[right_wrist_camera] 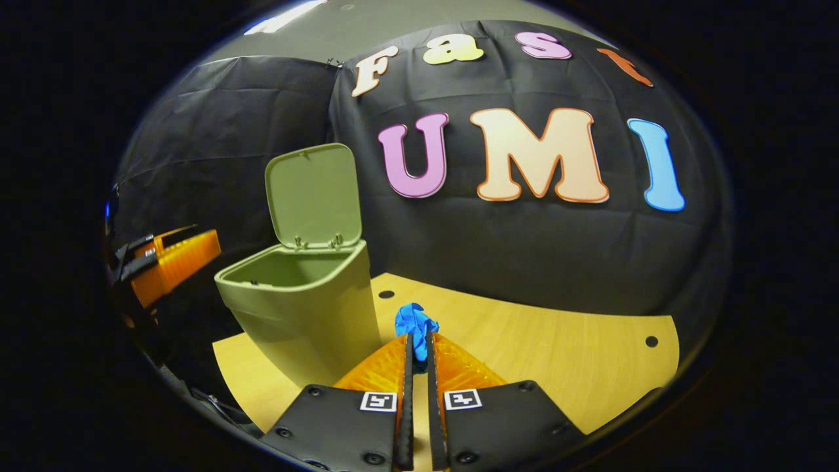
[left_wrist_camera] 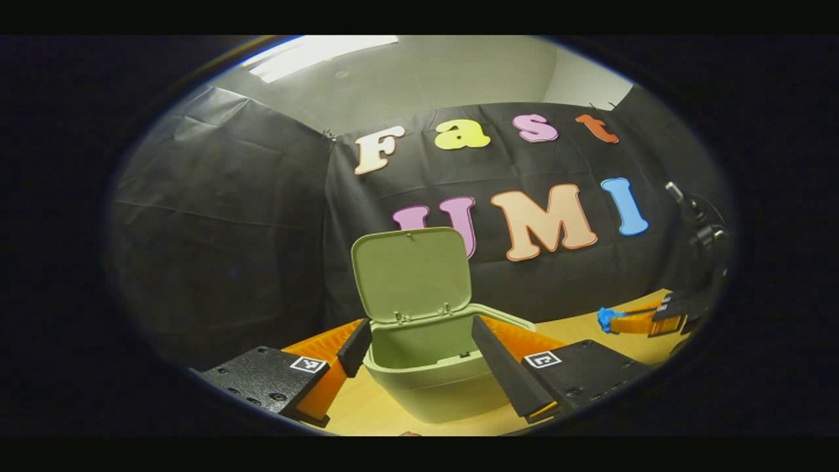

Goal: Press the lid of the desktop garbage bin to open it, pick up the crumpled paper on the desktop and throw it into the bin, then pick up the pop can on the desktop and drop it into the bin, and finally close the garbage bin lid.

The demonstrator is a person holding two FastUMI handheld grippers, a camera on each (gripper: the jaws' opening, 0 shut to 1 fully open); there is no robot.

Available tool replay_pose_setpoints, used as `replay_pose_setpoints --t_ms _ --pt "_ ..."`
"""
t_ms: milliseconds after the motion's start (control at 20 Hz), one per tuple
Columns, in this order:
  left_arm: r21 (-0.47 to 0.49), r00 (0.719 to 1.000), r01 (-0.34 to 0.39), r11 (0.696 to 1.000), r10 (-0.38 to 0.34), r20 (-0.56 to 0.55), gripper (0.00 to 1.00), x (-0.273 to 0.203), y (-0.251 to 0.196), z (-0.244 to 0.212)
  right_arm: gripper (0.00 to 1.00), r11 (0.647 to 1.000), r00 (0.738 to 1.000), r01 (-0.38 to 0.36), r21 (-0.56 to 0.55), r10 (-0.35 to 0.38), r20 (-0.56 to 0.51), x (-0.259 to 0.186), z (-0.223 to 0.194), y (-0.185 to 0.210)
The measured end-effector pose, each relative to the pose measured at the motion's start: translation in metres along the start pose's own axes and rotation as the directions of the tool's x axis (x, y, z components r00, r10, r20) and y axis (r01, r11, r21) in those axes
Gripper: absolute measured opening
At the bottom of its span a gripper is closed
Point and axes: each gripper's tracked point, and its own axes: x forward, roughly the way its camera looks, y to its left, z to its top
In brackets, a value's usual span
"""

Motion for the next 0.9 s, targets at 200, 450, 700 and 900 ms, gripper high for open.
replay_pose_setpoints --t_ms 200,450,700,900 --pt "0.0 1.0 -0.015 1.0 0.015 -0.014 0.93 0.011 0.021 -0.011 0.13 0.997 0.994 -0.073 -0.029 0.076 0.083 0.025 0.047 0.042" --pt "0.0 0.999 -0.024 1.0 0.024 -0.036 0.94 0.02 0.044 -0.029 0.12 0.985 0.982 -0.162 -0.065 0.167 0.084 0.053 0.06 0.095" --pt "0.001 0.998 -0.035 0.999 0.035 -0.059 0.94 0.02 0.052 -0.039 0.18 0.975 0.976 -0.207 -0.086 0.212 0.057 0.068 0.053 0.123" --pt "-0.002 0.999 -0.018 1.0 0.018 -0.048 0.93 0.016 0.04 -0.035 0.96 0.988 0.979 -0.129 -0.089 0.141 0.146 0.061 0.072 0.1"
